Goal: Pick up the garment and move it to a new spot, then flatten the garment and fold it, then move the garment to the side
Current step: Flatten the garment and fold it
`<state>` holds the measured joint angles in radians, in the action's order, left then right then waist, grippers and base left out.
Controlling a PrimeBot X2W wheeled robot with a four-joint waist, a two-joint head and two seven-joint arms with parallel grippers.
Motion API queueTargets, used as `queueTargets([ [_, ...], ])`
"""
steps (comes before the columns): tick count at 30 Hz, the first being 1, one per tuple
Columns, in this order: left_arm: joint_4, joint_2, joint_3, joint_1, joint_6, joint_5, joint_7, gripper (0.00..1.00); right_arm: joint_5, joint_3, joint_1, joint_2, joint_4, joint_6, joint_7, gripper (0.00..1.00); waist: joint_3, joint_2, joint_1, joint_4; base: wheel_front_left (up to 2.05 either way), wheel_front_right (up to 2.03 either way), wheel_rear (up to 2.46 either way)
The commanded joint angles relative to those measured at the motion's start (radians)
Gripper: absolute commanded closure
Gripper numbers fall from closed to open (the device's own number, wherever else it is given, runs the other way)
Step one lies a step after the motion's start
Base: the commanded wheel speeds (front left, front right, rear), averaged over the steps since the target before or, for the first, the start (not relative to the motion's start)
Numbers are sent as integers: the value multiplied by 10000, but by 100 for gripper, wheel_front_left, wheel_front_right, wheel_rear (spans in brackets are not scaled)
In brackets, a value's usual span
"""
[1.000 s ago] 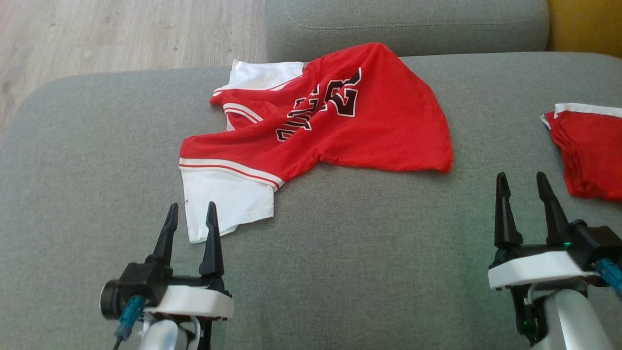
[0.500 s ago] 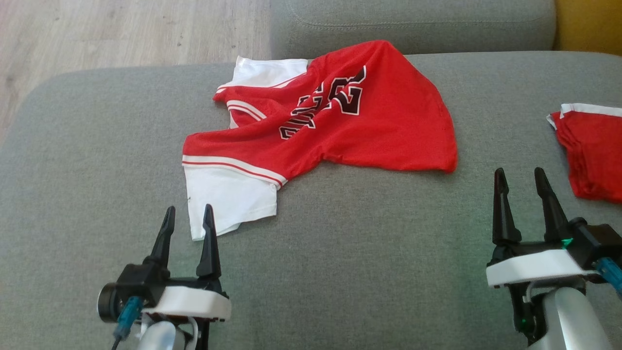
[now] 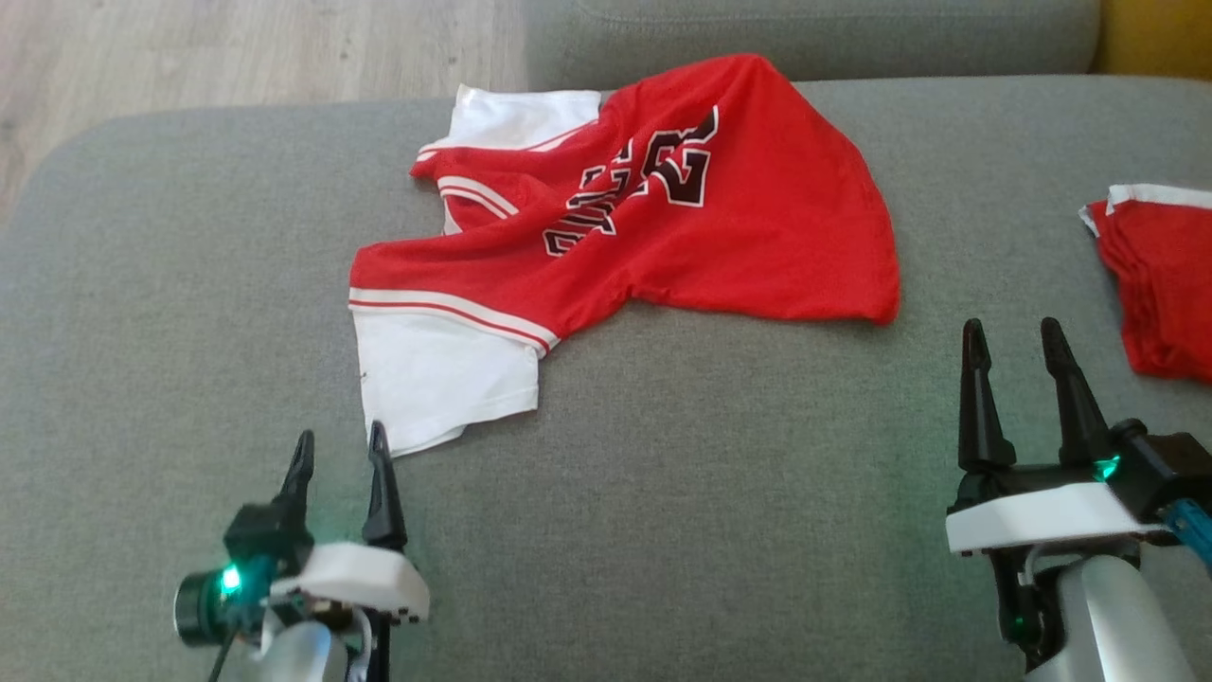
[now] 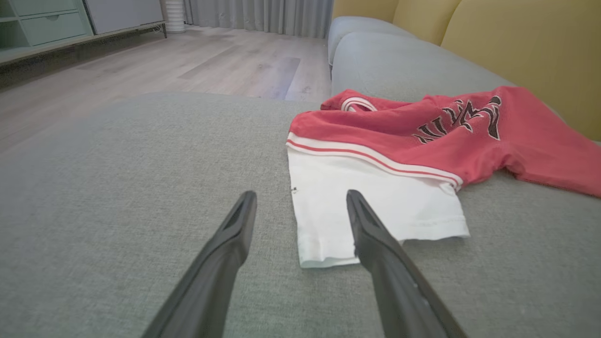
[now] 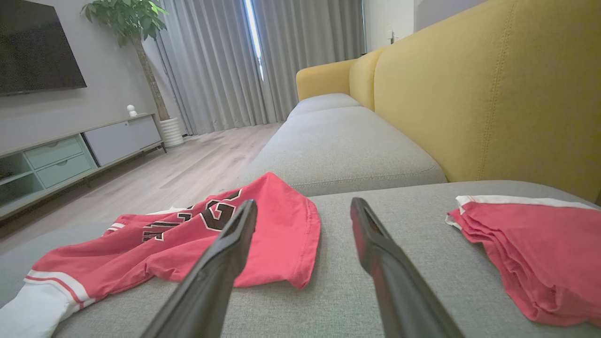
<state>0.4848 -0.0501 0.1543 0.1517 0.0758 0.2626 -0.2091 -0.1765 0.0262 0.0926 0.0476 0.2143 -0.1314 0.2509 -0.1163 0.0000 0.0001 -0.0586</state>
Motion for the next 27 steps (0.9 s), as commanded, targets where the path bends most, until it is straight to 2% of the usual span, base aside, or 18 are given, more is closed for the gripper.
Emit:
queueTargets([
  [1, -100, -161, -340, 598, -43, 3, 146, 0, -87, -282, 286, 26, -370, 7, 108, 0, -139, 0, -1, 50, 0, 0, 0],
  [5, 429, -332, -238, 1049, -170, 17, 675, 0, -113, -301, 384, 26, -351, 7, 108, 0, -363, 0, -1, 152, 0, 0, 0],
  [18, 1846, -659, -254, 1833, 134, 168, 2359, 0, -309, -275, 607, 26, -340, 7, 109, 0, -693, 0, -1, 462, 0, 0, 0],
  [22, 2022, -616, 11, 1747, -78, 201, 2918, 0, -364, -244, 621, 26, -333, 7, 109, 0, -683, 0, -1, 470, 0, 0, 0],
  [23, 2031, -593, 84, 1719, -160, 226, 3055, 4, -376, -230, 622, 26, -333, 7, 109, 0, -678, 0, -1, 462, 0, 0, 0],
  [24, 2015, -573, 138, 1697, -231, 255, 3149, 60, -389, -217, 622, 26, -332, 7, 109, 0, -673, 0, -1, 452, 0, 0, 0],
  [25, 1972, -559, 192, 1675, -303, 276, 3199, 100, -402, -206, 622, 26, -330, 7, 109, 0, -665, 0, -1, 441, 0, 0, 0],
  [27, 1816, -522, 261, 1634, -439, 347, 3186, 100, -420, -193, 621, 26, -310, 7, 109, 0, -645, 0, -1, 408, 0, 0, 0],
])
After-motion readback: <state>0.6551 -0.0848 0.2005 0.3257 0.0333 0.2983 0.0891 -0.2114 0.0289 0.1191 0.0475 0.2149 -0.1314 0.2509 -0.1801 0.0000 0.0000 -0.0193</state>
